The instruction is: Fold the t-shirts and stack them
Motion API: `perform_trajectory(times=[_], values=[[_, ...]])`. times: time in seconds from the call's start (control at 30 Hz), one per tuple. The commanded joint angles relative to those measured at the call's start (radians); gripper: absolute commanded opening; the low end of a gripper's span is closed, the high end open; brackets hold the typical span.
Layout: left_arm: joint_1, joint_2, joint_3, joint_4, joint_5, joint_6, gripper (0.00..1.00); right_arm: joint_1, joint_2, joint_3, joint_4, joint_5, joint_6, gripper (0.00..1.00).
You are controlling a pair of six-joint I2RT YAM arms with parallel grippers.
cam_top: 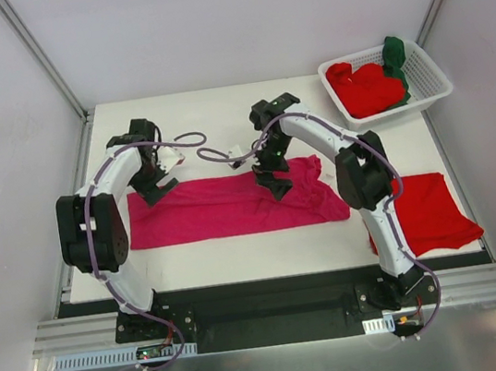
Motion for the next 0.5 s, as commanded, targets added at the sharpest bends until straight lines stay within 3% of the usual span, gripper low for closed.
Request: perform_trajectory(times=[0.0, 0.23, 0.47], values=[[-0.015, 0.003, 0.03, -0.025, 0.019, 0.0, 0.99, 0.007, -0.031, -0.024, -0.291, -0.02, 0.013, 0.97], [-0.017, -0.014, 0.011, -0.025, 0.019, 0.0, 0.99, 0.007, -0.097, -0.094, -0.048, 0.137, 0.129, 0.98], [-0.018, -0.014, 0.005, -0.025, 0.017, 0.0, 0.99, 0.007, -0.078, -0.144, 0.073, 0.211, 0.175, 0.89]])
